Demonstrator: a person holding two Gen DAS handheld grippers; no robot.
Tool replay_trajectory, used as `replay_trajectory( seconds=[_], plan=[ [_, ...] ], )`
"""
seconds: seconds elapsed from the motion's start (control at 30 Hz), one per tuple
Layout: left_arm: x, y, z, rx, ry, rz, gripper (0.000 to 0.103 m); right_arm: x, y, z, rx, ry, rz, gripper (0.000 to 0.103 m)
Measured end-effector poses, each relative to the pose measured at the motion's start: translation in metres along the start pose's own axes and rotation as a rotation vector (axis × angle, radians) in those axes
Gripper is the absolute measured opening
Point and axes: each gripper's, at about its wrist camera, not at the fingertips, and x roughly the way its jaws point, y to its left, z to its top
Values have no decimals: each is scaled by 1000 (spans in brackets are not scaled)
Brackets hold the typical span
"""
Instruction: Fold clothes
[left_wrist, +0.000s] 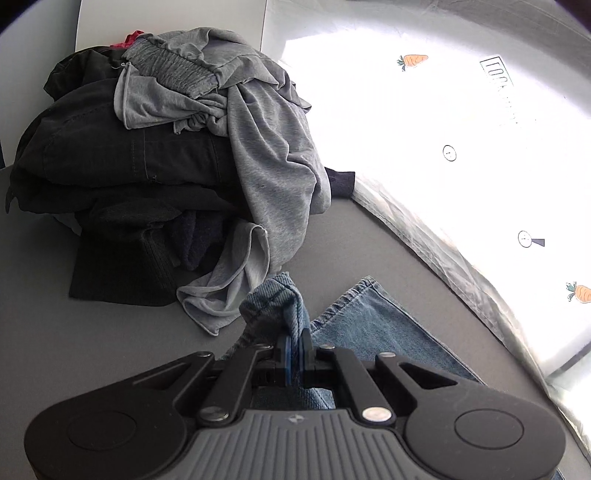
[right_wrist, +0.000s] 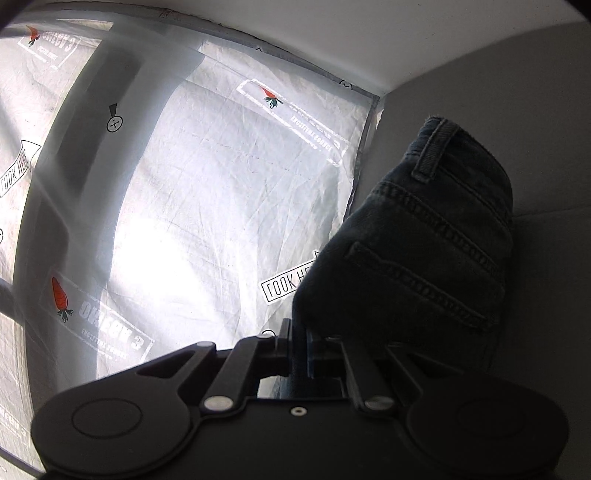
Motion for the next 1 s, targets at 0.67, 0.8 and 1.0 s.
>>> replay_trajectory(
  seconds=[0.67,0.8,1.0],
  plan=[
    [160,-132,18,162,-35,-29,4,182,13,-15,-73,27,-128,7],
    [194,-142,5,186,14,11,6,210,7,-18,-97,42,-178,8],
    [213,-151,4,225,-48,6,32,223,-5,-12,-30,11,-160,8]
  ],
)
